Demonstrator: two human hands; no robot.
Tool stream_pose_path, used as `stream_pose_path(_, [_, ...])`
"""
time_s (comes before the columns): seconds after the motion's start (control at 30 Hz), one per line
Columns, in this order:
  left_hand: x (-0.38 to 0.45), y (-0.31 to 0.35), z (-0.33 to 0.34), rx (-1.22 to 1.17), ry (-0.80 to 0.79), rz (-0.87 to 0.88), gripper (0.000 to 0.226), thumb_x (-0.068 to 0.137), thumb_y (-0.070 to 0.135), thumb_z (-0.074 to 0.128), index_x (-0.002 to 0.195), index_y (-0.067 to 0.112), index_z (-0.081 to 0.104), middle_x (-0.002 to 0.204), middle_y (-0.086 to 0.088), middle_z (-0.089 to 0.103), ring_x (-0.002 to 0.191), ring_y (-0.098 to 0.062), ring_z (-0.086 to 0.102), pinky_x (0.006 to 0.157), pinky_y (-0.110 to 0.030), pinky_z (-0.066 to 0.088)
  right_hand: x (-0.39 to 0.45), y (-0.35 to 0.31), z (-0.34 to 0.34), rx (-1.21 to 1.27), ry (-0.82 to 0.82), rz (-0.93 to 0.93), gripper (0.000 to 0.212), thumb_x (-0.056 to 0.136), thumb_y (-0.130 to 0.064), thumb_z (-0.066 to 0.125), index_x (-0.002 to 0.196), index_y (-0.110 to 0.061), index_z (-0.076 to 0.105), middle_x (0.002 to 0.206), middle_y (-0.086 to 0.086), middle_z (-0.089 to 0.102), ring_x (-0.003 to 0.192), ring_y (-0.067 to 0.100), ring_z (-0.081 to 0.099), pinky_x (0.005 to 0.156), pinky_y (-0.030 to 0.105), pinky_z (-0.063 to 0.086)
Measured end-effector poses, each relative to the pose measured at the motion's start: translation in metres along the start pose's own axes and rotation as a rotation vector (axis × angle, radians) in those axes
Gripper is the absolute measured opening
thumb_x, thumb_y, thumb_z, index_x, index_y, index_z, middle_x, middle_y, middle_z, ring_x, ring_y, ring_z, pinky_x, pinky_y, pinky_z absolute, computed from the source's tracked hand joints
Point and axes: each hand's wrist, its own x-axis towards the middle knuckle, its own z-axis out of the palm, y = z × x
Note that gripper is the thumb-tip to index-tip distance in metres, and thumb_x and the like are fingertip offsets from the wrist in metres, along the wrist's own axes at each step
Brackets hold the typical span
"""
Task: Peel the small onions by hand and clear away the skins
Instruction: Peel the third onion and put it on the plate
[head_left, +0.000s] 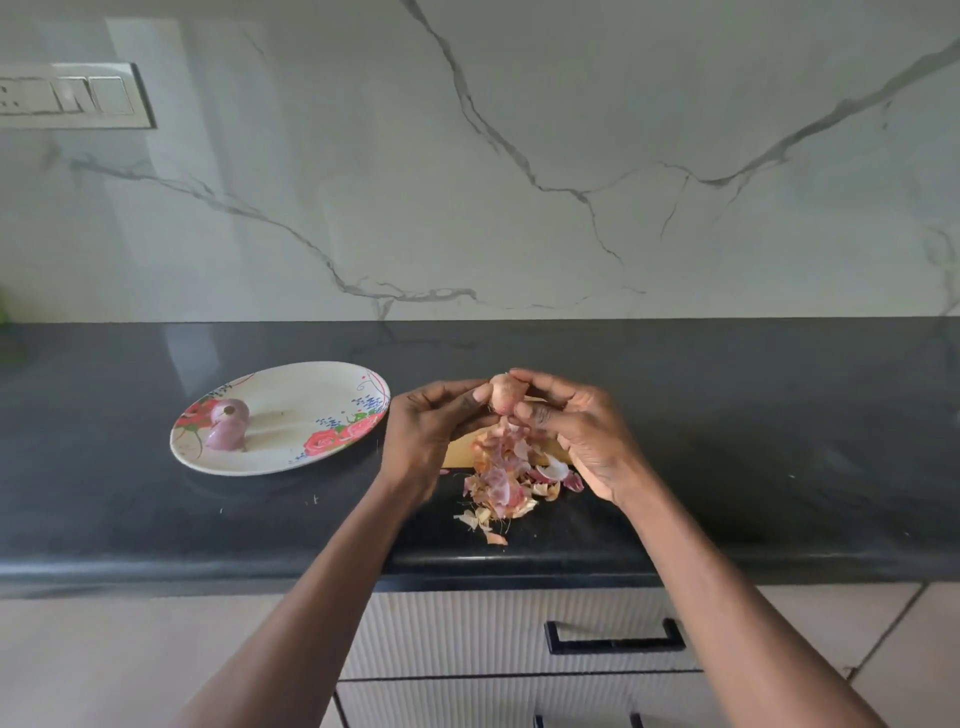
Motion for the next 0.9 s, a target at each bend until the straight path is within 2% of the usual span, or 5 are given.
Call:
stream_pose_path(0.2, [-0.026,-0.009,0.007,0.380,0.081,0.196,0.008,0.093,0.017,0.071,0.089,0.014,0.077,0.072,-0.002,0.074,0.065,-0.018,0.067,0.068,-0.035,0.056,-0.021,-0.004,0.010,0.044,0.028,-0.008,0.038,0.075,-0.005,0.079,0.113,-0.009,0.073,0.115,0.014,0.074,0.108,0.030,0.069,0.090,0.045,0.059])
stream_pose_path(0.37, [-0.029,-0.009,0.004,0.387,0.079,0.175,0.015,0.098,0.015,0.066,0.090,0.003,0.070,0.070,-0.024,0.064,0.059,-0.026,0.053,0.055,-0.052,0.049,-0.026,-0.006,0.014,0.096,0.026,0.039,0.034,0.074,-0.004,0.078,0.107,-0.009,0.071,0.113,0.012,0.074,0.101,0.026,0.071,0.085,0.038,0.060])
stream_pose_path(0.73, [-0.023,-0.017,-0.001,0.429,0.145,0.112,0.014,0.097,0.012,0.065,0.083,0.015,0.065,0.064,0.001,0.062,0.055,-0.018,0.049,0.057,-0.038,0.043,-0.026,-0.003,0.009,0.221,-0.034,0.067,0.042,0.082,0.011,0.070,0.117,-0.010,0.063,0.125,0.012,0.069,0.106,0.027,0.067,0.094,0.045,0.055])
stream_pose_path(0.8, [-0.024,-0.014,0.000,0.426,0.114,0.098,0.012,0.094,0.008,0.068,0.091,0.020,0.068,0.069,-0.001,0.064,0.059,-0.015,0.054,0.060,-0.037,0.047,-0.026,-0.003,0.007,0.257,-0.022,0.045,0.046,0.076,0.009,0.070,0.117,-0.011,0.064,0.124,0.012,0.069,0.108,0.025,0.066,0.093,0.040,0.056])
stream_pose_path(0.9, [-0.024,-0.011,-0.001,0.468,0.081,0.104,0.036,0.087,0.006,0.075,0.108,0.036,0.069,0.096,0.000,0.070,0.080,-0.011,0.064,0.073,-0.035,0.056,-0.027,-0.003,0.006,0.190,0.001,0.017,0.048,0.072,0.011,0.070,0.114,-0.013,0.068,0.122,0.012,0.070,0.114,0.025,0.063,0.096,0.041,0.054])
